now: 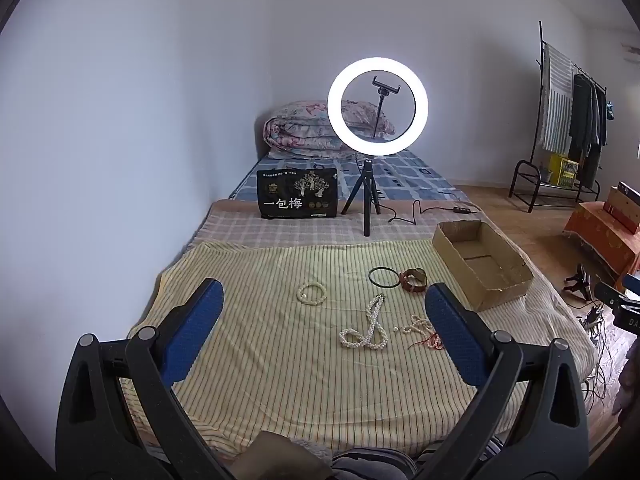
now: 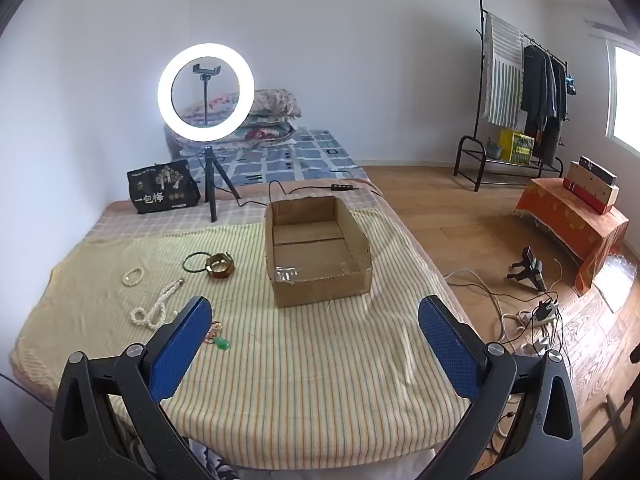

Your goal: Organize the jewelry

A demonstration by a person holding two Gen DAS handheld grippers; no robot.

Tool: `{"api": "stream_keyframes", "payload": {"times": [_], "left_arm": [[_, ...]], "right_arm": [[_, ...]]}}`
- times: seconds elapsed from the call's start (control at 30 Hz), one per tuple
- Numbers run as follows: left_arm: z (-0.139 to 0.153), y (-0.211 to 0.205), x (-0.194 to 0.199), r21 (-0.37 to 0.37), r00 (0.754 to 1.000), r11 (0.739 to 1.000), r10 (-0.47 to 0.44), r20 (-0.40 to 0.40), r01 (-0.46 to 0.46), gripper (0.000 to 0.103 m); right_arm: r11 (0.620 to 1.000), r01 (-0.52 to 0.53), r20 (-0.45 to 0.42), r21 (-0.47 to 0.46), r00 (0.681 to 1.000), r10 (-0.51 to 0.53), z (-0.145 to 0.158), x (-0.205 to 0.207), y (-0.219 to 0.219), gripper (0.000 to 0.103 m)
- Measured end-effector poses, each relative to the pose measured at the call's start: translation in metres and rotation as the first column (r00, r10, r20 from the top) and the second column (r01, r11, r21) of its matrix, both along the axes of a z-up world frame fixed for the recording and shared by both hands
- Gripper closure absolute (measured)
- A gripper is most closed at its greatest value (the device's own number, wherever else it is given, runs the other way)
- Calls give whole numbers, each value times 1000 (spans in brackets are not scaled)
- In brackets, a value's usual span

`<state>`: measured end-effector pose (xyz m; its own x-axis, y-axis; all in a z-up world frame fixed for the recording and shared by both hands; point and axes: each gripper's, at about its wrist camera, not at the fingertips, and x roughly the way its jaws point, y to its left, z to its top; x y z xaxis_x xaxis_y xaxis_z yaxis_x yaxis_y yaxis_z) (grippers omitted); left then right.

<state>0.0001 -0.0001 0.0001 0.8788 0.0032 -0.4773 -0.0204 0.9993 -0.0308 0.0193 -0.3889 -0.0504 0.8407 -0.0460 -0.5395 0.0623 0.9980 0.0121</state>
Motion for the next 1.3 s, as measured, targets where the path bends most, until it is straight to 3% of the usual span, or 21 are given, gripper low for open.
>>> {"api": "stream_keyframes", "payload": {"times": [0.43, 1.3], "left_arm": [[10, 13, 6, -8, 1000, 1000, 12, 28, -12, 0], [22, 0, -8, 12, 998, 1000, 0, 69, -1, 0]], "right_arm": [[1000, -3, 13, -18, 1000, 3, 1, -1, 5, 0], [1000, -9, 13, -8, 1000, 9, 5, -2, 6, 0]]}}
